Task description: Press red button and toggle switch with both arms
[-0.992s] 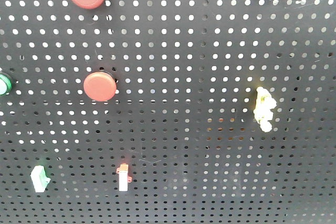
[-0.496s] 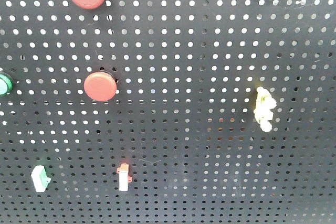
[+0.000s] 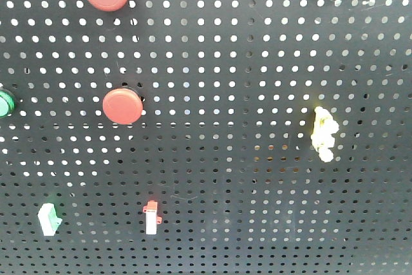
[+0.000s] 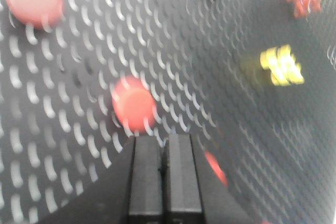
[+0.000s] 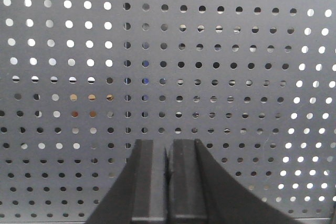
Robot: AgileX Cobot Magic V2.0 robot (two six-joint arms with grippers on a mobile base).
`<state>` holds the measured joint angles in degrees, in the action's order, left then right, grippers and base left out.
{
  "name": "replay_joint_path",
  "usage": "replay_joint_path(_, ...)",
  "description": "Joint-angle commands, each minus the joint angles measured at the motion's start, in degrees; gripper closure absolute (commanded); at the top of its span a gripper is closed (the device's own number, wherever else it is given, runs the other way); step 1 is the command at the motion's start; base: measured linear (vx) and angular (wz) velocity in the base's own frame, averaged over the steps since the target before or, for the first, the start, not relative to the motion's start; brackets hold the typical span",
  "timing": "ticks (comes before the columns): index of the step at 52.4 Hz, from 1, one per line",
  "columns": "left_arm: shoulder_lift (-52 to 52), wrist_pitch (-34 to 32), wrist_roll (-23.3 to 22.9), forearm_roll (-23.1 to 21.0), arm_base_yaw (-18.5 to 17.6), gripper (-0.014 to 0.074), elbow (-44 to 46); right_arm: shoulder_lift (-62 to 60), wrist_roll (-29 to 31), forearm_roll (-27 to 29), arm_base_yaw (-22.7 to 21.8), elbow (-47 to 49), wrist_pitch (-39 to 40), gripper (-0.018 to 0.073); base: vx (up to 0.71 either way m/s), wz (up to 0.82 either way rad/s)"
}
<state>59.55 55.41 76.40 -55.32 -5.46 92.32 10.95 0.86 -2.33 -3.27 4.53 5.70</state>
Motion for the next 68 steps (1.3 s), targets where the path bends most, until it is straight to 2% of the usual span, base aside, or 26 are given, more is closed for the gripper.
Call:
replay_joint_path(1,3.2,-3.4,-1.0,-3.5,-1.2,0.0595,4.5,0.9,1.3,-0.5,-0.3,2.1,5.2,0.0559,0.0,0.0)
replay_joint_path(6,6.5,-3.4,-1.5,-3.5,-3.9,0.0595,7.5,0.9,1.8,-0.5,-0.3,2.0,5.2,0.0559,0.0,0.0)
replay_joint_path(14,10.4,-3.0,-6.4,-0.9,-7.5,0.0595,10.7,0.9,1.8,-0.5,-0.3,2.0,5.2,0.0559,0.0,0.0)
replay_joint_path(25,12.2,-3.5,-7.8,1.1,-11.3,0.0595,11.0,0.9,1.8,-0.5,-0.3,2.0,5.3,0.0559,0.0,0.0)
replay_joint_path(39,14.4,-4.8,-11.6,1.8,-11.3,0.0595,11.0,0.9,1.9,-0.5,-0.3,2.0,5.3,0.0559,0.0,0.0)
replay_joint_path(47,16.4,-6.8,-16.0,5.6,-11.2,0.0595,11.0,0.9,2.0,-0.5,-0.3,2.0,5.3,0.0559,0.0,0.0)
replay_joint_path(52,17.1,-6.7,-17.0,6.7,-11.2,0.0595,11.0,0.9,2.0,-0.5,-0.3,2.0,5.3,0.0559,0.0,0.0)
replay_joint_path(64,17.2,-9.0,-17.5,6.5,-11.2,0.0595,11.5,0.9,2.0,-0.5,-0.3,2.0,5.5,0.0559,0.0,0.0)
replay_joint_path(68,16.8,-8.0,-17.6,4.8,-11.2,0.0595,11.6,0.9,2.0,-0.5,-0.3,2.0,5.5,0.0559,0.0,0.0)
